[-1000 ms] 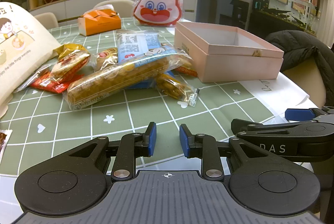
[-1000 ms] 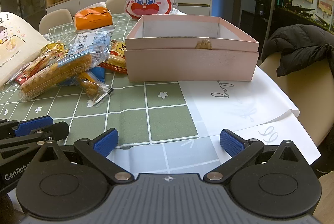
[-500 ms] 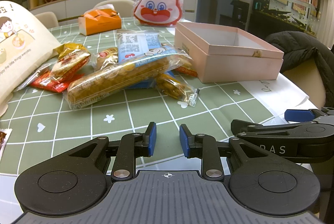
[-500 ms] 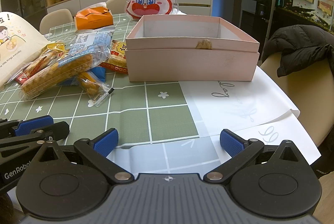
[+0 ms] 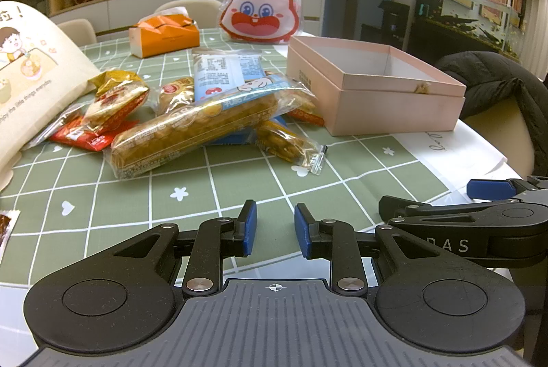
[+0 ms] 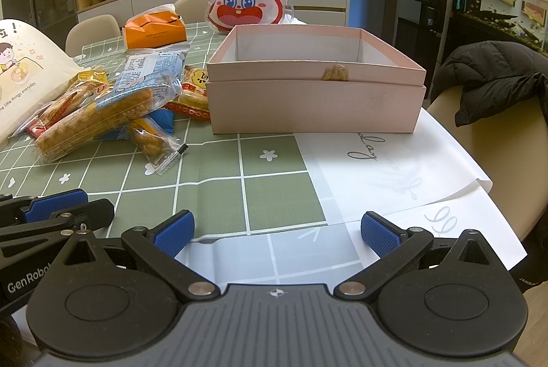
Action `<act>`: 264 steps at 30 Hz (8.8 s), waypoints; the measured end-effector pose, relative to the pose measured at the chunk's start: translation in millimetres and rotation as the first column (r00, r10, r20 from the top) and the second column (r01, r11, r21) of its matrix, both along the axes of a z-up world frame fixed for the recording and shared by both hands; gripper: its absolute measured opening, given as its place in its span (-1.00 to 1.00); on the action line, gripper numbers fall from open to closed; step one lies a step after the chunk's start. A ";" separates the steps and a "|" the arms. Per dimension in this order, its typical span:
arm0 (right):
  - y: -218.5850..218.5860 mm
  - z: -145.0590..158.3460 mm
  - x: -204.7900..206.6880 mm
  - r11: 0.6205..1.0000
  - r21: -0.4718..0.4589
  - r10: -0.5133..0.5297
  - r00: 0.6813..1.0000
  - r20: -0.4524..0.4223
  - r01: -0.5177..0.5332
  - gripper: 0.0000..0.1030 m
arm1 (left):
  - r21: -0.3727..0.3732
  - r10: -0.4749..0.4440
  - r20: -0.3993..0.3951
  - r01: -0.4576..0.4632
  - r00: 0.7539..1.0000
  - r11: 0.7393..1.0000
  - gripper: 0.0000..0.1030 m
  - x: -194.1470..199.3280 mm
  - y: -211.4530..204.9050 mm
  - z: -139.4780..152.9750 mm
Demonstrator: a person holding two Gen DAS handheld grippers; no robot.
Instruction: Organize snacks
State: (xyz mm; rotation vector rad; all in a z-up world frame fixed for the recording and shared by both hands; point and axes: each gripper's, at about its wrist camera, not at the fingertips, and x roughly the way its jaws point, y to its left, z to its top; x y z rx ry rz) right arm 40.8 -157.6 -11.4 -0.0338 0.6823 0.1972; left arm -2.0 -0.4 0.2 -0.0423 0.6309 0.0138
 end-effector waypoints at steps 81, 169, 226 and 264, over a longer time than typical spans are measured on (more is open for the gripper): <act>31.3 14.0 2.4 0.948 -0.017 0.318 0.948 -0.020 -0.318 0.99 | -0.254 0.264 -0.225 -0.318 0.938 0.913 -0.15 -44.2 243.7 25.4; 317.2 74.5 211.8 0.862 -0.005 0.501 0.855 -0.137 -0.506 0.85 | -0.203 -0.061 -0.108 0.038 0.992 0.979 -0.16 -14.8 193.2 8.2; -21.5 21.7 -8.6 0.890 0.013 0.452 0.880 -0.147 -0.455 0.54 | 0.096 -0.450 -0.160 0.468 0.878 0.879 -0.15 -39.7 12.5 5.9; -56.6 127.6 173.5 0.982 0.124 0.150 0.987 -0.056 -0.142 0.51 | -0.304 -0.197 0.007 0.190 0.980 0.934 -0.30 152.2 114.0 103.2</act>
